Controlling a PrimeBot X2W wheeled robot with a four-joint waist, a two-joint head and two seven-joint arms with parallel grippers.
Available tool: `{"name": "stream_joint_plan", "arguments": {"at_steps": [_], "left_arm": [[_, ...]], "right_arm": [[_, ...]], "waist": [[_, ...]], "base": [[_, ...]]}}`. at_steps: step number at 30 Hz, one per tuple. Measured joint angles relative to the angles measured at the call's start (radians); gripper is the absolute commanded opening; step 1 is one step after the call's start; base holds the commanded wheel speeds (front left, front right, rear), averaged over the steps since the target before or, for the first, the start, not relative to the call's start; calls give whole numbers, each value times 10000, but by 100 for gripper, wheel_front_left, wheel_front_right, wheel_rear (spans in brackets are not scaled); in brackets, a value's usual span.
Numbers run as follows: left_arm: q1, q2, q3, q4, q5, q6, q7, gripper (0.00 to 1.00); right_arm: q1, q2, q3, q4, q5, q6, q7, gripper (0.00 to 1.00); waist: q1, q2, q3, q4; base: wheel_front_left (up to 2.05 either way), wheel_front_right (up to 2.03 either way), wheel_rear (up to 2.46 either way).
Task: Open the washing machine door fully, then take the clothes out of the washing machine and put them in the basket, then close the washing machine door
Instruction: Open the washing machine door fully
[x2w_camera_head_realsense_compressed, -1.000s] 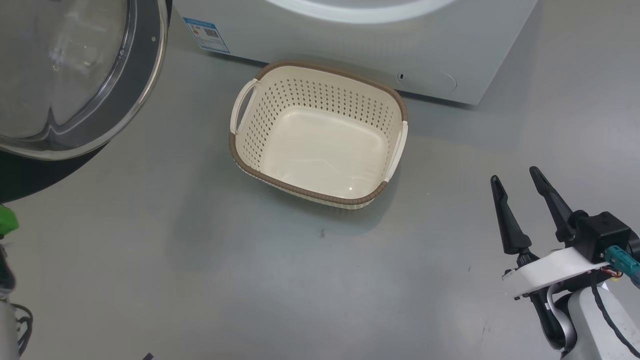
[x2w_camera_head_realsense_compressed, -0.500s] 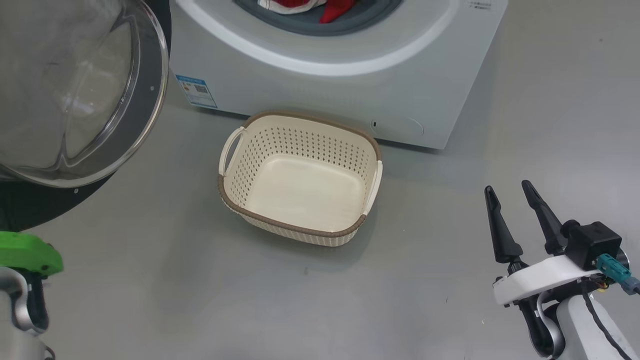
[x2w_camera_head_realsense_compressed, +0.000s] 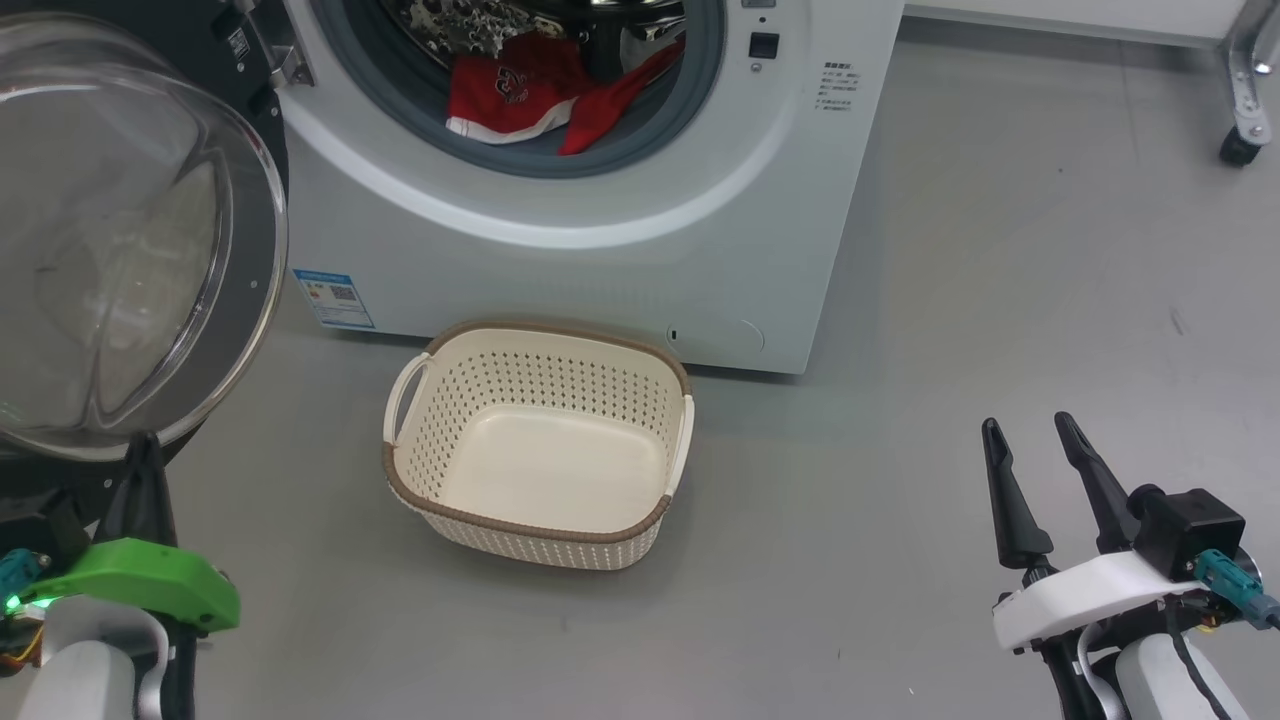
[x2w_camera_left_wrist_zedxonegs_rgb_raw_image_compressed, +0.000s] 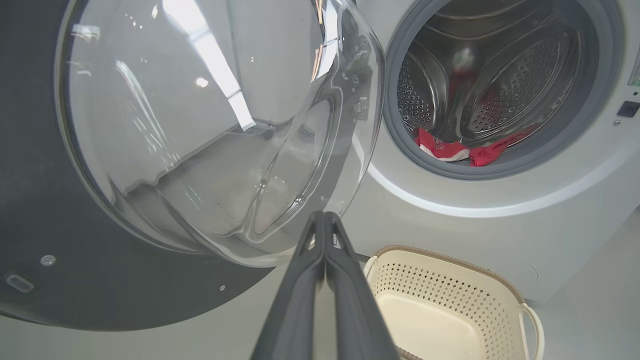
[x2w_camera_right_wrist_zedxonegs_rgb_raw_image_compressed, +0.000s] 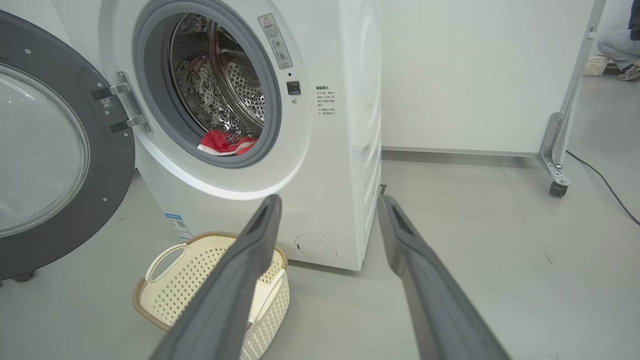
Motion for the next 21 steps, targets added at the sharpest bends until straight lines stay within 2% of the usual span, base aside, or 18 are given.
{"name": "stream_joint_plan", "arguments": {"at_steps": [6,11,21], "left_arm": [[480,-238,-267,-428,59,-159,-13,0],[741,-514,-502,-1035,56,-470,-100,0],[1191,-836,-846,-1801,75,-560,-173,0]], "right_arm": [[199,36,-21,-23,0,0,0,100],[297,52,-63,-198,0,0,-27,100],[389,52,-261,-539,0,-23,-31,100]], "waist": [[0,0,-399,-489],[0,0,-618,-891],[0,0,-682,-1510]], "base": [[0,0,0],[0,0,0],[0,0,0]]}}
